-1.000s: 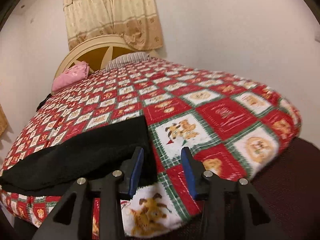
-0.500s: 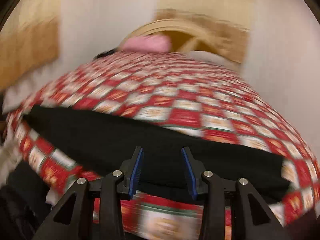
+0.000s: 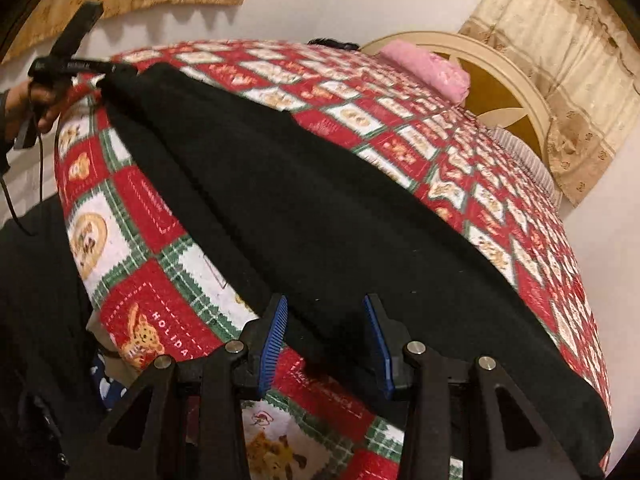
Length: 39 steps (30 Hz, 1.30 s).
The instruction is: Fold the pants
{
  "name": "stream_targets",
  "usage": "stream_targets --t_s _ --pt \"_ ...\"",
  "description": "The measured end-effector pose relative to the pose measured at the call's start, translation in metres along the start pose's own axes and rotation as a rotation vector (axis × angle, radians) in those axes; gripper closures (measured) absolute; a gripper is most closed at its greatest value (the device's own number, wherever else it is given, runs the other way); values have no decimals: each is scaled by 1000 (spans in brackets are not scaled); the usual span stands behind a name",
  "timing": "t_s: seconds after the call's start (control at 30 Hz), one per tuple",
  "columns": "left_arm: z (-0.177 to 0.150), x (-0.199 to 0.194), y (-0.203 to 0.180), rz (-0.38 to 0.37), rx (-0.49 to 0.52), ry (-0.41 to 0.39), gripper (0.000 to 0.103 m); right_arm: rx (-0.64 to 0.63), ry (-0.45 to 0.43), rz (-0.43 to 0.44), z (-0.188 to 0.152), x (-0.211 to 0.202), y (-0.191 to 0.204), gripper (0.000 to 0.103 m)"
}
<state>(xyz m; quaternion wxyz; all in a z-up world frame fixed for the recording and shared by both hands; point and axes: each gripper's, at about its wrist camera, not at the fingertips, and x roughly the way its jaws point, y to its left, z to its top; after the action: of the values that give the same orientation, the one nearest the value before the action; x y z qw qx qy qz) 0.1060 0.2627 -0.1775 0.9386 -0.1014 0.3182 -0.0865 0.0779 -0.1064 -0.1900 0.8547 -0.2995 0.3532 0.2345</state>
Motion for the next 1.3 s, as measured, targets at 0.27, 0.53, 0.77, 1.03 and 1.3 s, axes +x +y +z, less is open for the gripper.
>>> stream_targets --t_s 0.27,0.53,0.77,1.03,1.3 --pt "0 8 -2 5 -7 26 32 15 16 -16 -1 6 -9 97" --pt "6 0 1 10 -7 16 32 5 22 49 -6 -19 -7 100" --pt "8 -6 -8 1 13 7 32 -31 78 29 -18 7 1 100" --pt "13 -12 -21 -17 36 -16 25 -25 53 60 -7 -16 -6 84" --pt "7 14 -54 47 130 63 22 27 -93 245 70 -9 22 53"
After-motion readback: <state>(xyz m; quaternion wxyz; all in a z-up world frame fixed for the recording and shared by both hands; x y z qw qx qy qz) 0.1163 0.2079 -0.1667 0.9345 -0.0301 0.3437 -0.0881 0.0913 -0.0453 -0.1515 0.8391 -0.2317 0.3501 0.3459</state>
